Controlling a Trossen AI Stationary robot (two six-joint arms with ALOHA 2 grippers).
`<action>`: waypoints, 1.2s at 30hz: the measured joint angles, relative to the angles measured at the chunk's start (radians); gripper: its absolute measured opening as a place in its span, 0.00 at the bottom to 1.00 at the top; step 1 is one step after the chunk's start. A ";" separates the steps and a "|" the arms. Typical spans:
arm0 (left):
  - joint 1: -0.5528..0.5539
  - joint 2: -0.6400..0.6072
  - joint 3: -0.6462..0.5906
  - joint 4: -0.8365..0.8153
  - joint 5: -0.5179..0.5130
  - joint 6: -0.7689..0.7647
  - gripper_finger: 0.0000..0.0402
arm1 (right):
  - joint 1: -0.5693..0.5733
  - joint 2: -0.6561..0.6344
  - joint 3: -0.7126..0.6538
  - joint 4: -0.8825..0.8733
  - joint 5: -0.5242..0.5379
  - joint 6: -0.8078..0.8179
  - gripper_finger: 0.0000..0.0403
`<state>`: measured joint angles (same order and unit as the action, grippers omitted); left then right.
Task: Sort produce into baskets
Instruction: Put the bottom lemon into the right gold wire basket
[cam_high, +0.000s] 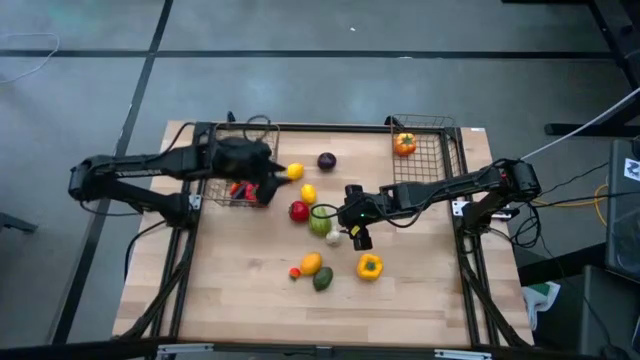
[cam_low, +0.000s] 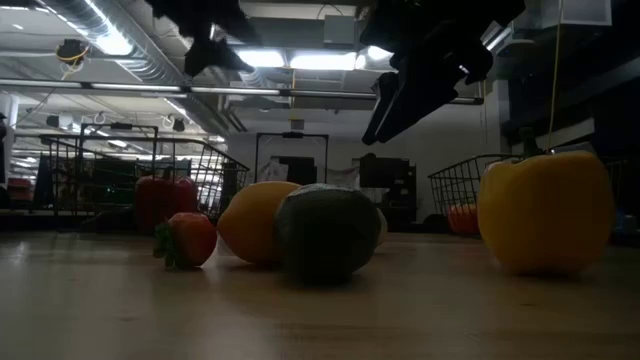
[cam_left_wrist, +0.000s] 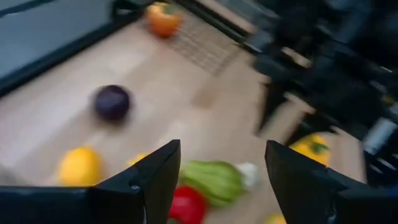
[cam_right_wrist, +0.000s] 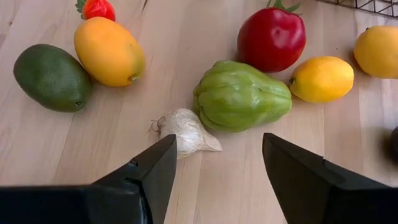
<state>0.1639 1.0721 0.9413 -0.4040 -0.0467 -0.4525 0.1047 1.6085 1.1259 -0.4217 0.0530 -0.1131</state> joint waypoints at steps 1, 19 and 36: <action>-0.033 0.000 0.000 0.009 0.001 -0.009 0.57 | 0.000 0.000 0.000 0.000 0.000 0.000 0.59; -0.365 0.184 0.000 0.215 -0.015 -0.153 0.57 | 0.000 0.000 0.000 0.001 -0.047 0.000 0.59; -0.535 0.491 0.134 0.262 -0.029 -0.014 0.57 | 0.000 0.000 0.000 0.000 -0.050 -0.001 0.59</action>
<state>-0.3715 1.5628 1.0757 -0.1422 -0.0756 -0.4665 0.1047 1.6082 1.1263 -0.4213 0.0032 -0.1139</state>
